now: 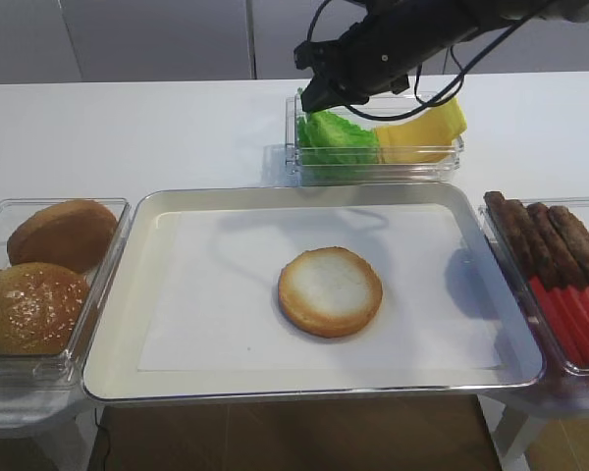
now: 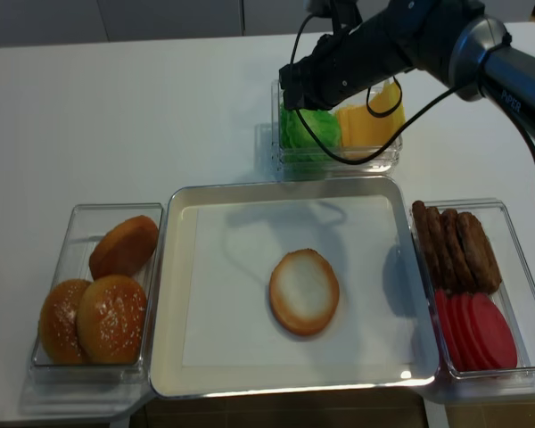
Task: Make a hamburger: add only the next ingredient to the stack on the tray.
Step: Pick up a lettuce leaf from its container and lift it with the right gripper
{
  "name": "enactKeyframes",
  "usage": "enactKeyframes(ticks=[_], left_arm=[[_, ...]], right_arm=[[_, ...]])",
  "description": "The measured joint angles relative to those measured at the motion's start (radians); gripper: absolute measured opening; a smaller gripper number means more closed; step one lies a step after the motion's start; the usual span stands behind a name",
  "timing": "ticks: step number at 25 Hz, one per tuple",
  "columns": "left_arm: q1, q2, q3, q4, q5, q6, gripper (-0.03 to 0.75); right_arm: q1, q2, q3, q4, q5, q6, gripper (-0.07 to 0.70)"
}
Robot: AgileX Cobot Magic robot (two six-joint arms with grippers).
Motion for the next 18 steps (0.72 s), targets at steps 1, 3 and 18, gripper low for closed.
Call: enactKeyframes(ticks=[1, 3, 18], left_arm=[[0.000, 0.000, 0.000, 0.000, 0.000, 0.000, 0.419], [0.000, 0.000, 0.000, 0.000, 0.000, 0.000, 0.419], [0.000, 0.000, 0.000, 0.000, 0.000, 0.000, 0.419]], right_arm=[[0.000, -0.002, 0.000, 0.000, 0.000, 0.000, 0.036], [0.000, -0.004, 0.000, -0.011, 0.000, 0.000, 0.036], [0.000, -0.060, 0.000, -0.080, -0.018, -0.001, 0.036]])
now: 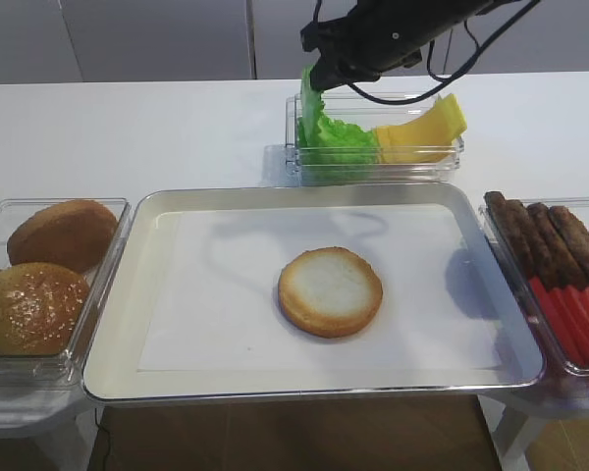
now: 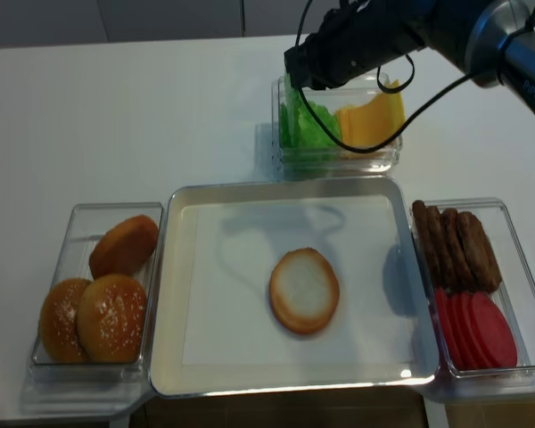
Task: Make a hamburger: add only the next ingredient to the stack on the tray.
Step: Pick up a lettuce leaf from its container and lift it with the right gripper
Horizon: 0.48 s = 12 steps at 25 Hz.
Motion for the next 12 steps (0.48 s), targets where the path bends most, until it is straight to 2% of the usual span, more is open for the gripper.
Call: enactKeyframes(ticks=[12], left_arm=[[0.000, 0.000, 0.000, 0.000, 0.000, 0.000, 0.419]], right_arm=[[0.000, 0.023, 0.000, 0.105, -0.002, -0.030, 0.050]])
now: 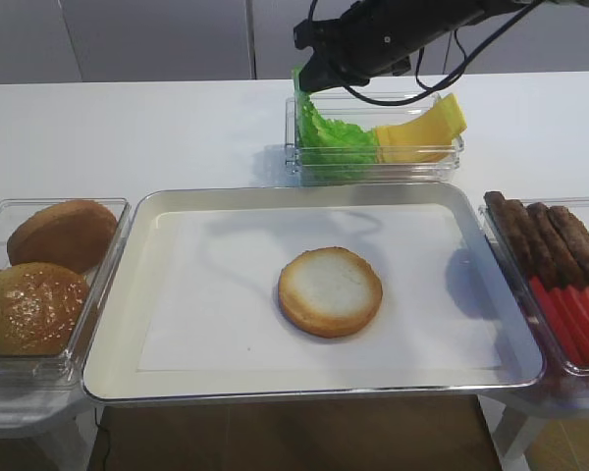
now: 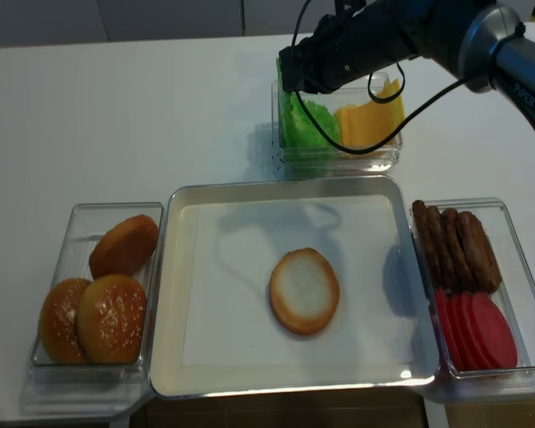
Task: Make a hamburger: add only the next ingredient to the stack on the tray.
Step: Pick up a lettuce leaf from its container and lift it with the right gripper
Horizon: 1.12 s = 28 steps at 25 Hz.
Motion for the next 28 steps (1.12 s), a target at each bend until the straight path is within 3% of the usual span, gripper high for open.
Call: enactKeyframes(ticks=[2, 7, 9, 20, 28], left_arm=[[0.000, 0.000, 0.000, 0.000, 0.000, 0.000, 0.419], [0.000, 0.000, 0.000, 0.000, 0.000, 0.000, 0.419], [0.000, 0.000, 0.000, 0.000, 0.000, 0.000, 0.419], [0.000, 0.000, 0.000, 0.000, 0.000, 0.000, 0.419], [0.000, 0.000, 0.000, 0.000, 0.000, 0.000, 0.419]], right_arm=[[0.000, 0.002, 0.000, 0.002, -0.008, 0.000, 0.112], [0.000, 0.002, 0.000, 0.004, -0.015, 0.000, 0.403], [0.000, 0.002, 0.000, 0.004, -0.018, 0.000, 0.455], [0.000, 0.004, 0.000, 0.008, -0.036, 0.000, 0.406], [0.000, 0.024, 0.000, 0.146, -0.043, -0.079, 0.449]])
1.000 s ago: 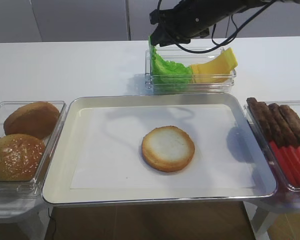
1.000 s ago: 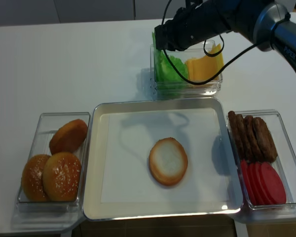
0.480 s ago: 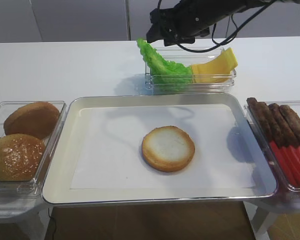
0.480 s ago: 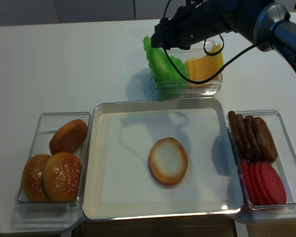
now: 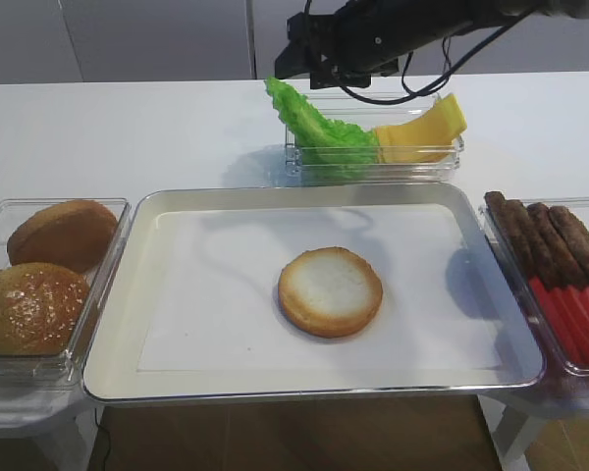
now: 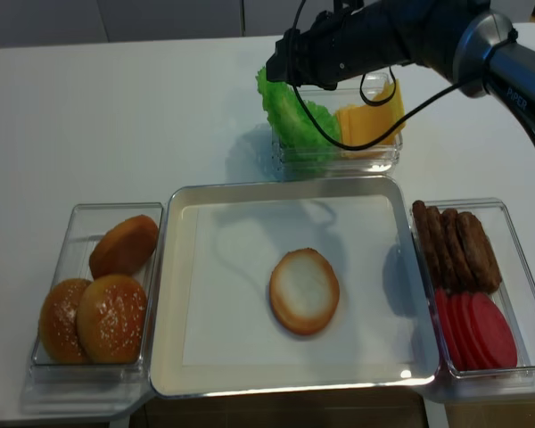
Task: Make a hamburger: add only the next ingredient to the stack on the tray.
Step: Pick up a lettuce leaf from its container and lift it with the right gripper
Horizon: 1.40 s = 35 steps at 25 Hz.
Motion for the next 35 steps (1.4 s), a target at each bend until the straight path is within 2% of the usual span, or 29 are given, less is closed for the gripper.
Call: enactKeyframes(ticks=[4, 21, 24, 30, 35], left_arm=[[0.000, 0.000, 0.000, 0.000, 0.000, 0.000, 0.419], [0.000, 0.000, 0.000, 0.000, 0.000, 0.000, 0.419], [0.000, 0.000, 0.000, 0.000, 0.000, 0.000, 0.419], [0.000, 0.000, 0.000, 0.000, 0.000, 0.000, 0.419], [0.000, 0.000, 0.000, 0.000, 0.000, 0.000, 0.419]], right_arm=[[0.000, 0.001, 0.000, 0.034, -0.002, -0.045, 0.465], [0.000, 0.064, 0.000, 0.050, -0.003, -0.049, 0.463], [0.000, 0.064, 0.000, 0.047, -0.003, -0.042, 0.406], [0.000, 0.064, 0.000, 0.046, 0.003, -0.034, 0.192], [0.000, 0.064, 0.000, 0.044, 0.012, -0.034, 0.093]])
